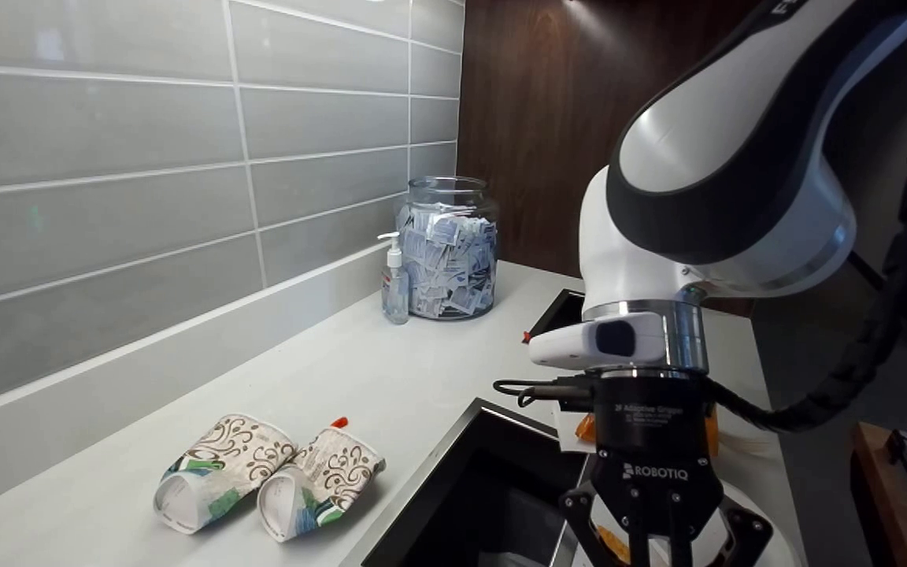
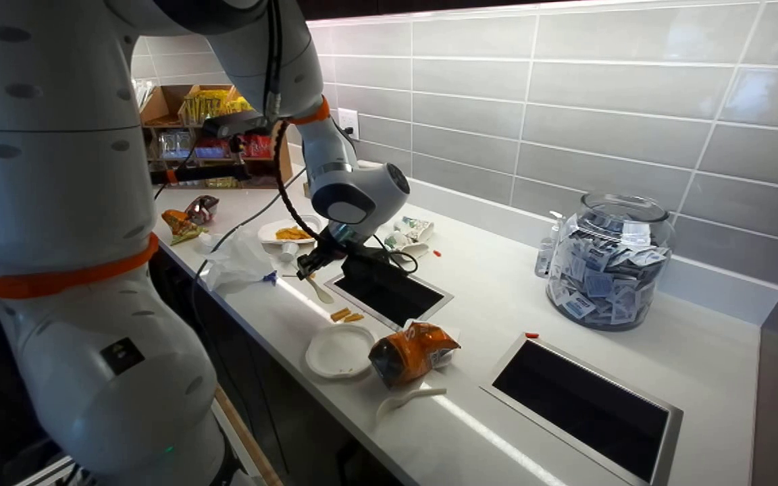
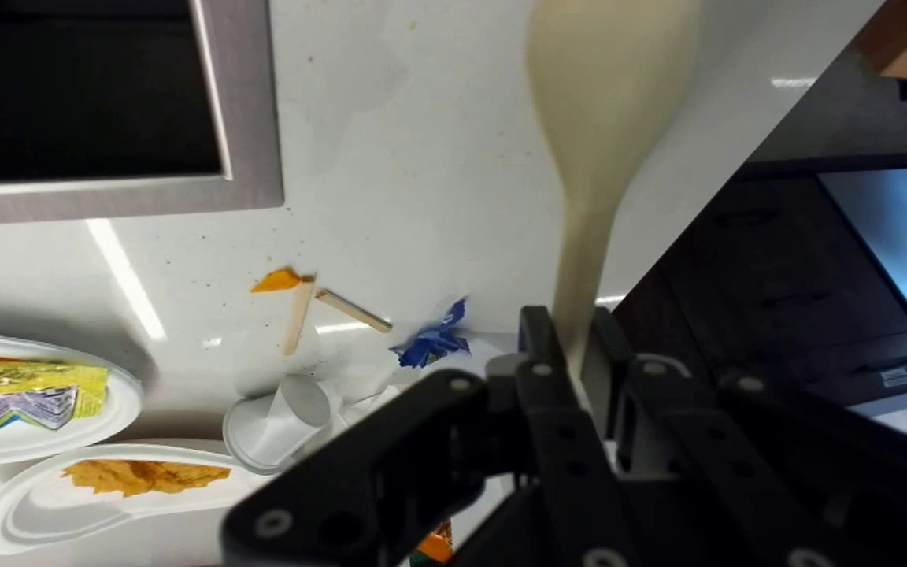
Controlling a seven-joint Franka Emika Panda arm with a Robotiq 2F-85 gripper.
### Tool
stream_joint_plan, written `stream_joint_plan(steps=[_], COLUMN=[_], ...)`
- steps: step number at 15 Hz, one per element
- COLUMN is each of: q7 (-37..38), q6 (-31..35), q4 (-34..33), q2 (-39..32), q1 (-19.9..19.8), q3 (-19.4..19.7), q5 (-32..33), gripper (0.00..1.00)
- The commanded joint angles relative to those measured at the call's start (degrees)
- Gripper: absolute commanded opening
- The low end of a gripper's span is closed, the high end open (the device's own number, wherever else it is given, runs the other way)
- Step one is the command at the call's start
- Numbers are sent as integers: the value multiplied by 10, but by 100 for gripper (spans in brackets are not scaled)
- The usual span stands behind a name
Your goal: Use the white spoon to push the orange snacks on the counter into the trash chute.
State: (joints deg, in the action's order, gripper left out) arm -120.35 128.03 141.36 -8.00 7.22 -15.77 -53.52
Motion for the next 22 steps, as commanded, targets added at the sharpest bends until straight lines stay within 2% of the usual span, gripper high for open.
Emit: stream_joint_plan(steps=[1,7,22], q7=[-21,-88,-112], q6=[0,6,1], q4=[0,4,8], q2=[-7,-13,-43], q1=[14,17,15], q3=[12,10,18], q5=[24,14,20], gripper=[3,3,3])
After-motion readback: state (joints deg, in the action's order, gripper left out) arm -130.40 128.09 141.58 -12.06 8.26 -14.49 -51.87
